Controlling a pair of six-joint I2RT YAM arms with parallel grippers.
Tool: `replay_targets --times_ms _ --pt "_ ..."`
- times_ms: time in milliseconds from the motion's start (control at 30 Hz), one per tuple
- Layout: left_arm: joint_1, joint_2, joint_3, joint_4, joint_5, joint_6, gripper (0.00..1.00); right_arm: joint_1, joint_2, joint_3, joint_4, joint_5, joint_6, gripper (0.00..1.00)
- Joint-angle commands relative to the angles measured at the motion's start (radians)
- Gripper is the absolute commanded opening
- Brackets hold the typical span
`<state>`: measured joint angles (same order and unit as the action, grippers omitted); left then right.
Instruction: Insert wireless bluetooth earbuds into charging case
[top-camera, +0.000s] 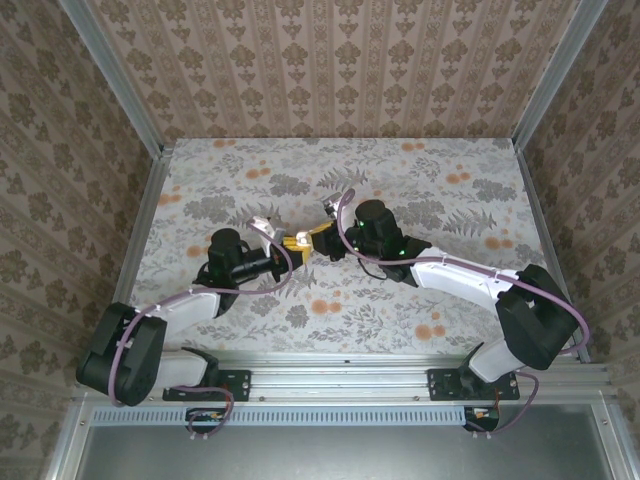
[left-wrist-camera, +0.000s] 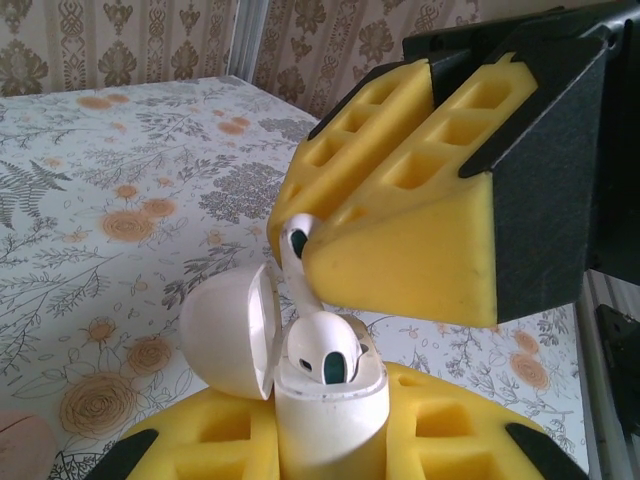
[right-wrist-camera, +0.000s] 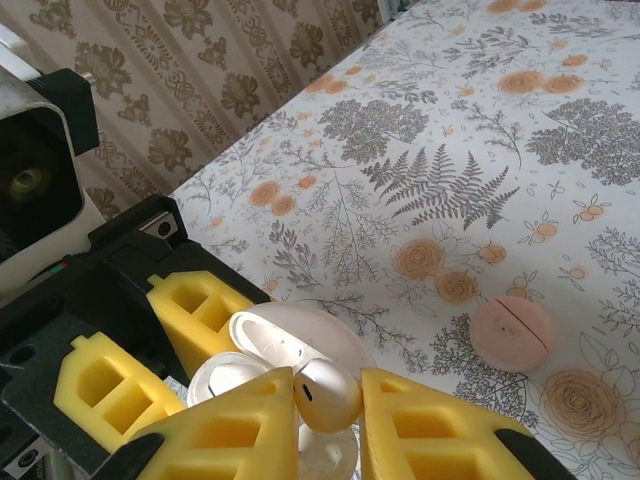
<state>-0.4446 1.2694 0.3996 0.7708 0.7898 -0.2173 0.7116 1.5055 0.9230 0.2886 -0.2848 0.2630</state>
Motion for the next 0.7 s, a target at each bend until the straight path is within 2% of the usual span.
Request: replay_targets --times_ms 0,667 --pt "-0.005 -0.03 0.031 0.035 0.008 -0.01 0.09 0.012 -0.017 0.002 0.0 -0.023 -0.021 0.2" --pt "-0.004 -0.047 0.047 0.029 0.005 -0.005 0.1 0.015 -0.043 -0.025 0.0 -0.08 -0.027 0.22"
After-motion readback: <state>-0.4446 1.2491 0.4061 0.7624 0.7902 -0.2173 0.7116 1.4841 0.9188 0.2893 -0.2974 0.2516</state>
